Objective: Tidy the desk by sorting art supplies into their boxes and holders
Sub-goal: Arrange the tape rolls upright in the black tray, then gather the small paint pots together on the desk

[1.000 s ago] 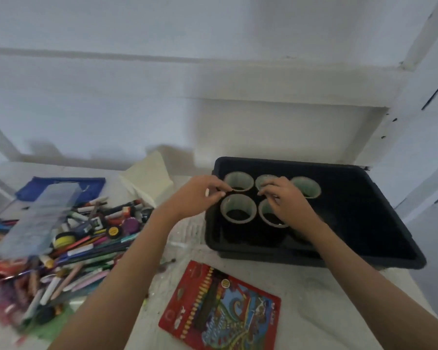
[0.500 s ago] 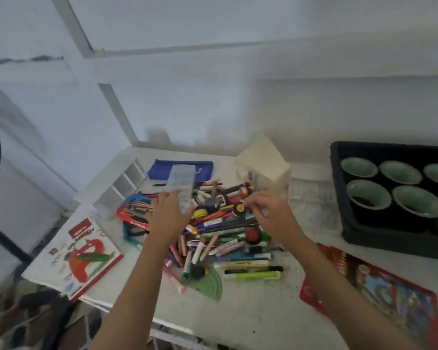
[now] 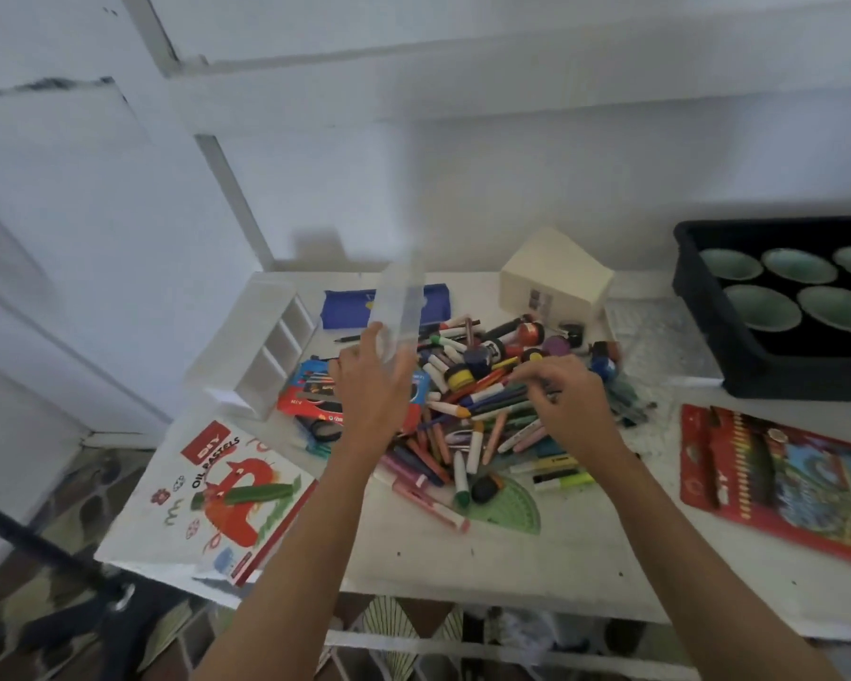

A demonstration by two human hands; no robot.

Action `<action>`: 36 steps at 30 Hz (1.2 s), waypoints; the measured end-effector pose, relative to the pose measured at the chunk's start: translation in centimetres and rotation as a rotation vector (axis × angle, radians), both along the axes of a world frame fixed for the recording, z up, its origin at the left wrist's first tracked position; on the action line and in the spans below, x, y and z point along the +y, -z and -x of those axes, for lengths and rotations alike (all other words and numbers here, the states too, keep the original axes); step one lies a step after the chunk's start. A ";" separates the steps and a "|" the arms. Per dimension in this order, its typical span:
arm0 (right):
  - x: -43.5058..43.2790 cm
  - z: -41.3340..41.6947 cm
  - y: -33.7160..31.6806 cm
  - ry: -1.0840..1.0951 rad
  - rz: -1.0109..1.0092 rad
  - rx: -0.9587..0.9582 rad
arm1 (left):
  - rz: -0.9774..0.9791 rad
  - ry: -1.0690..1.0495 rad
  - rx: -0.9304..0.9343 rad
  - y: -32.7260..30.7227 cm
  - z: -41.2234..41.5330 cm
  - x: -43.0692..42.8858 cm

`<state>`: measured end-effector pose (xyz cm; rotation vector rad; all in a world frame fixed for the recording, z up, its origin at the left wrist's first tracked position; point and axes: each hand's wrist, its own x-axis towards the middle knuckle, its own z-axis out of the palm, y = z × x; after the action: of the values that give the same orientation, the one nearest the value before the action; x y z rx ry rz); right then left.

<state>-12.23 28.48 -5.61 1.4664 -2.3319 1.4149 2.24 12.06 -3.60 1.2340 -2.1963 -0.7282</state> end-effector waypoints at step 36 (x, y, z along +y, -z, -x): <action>13.7 -6.6 2.2 0.332 -0.436 -0.373 | -0.294 0.470 -0.159 5.5 -13.6 8.5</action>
<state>-5.68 42.15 -7.85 0.8526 -3.0871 1.2263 15.85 20.53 -9.10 0.9306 -2.6201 -1.2100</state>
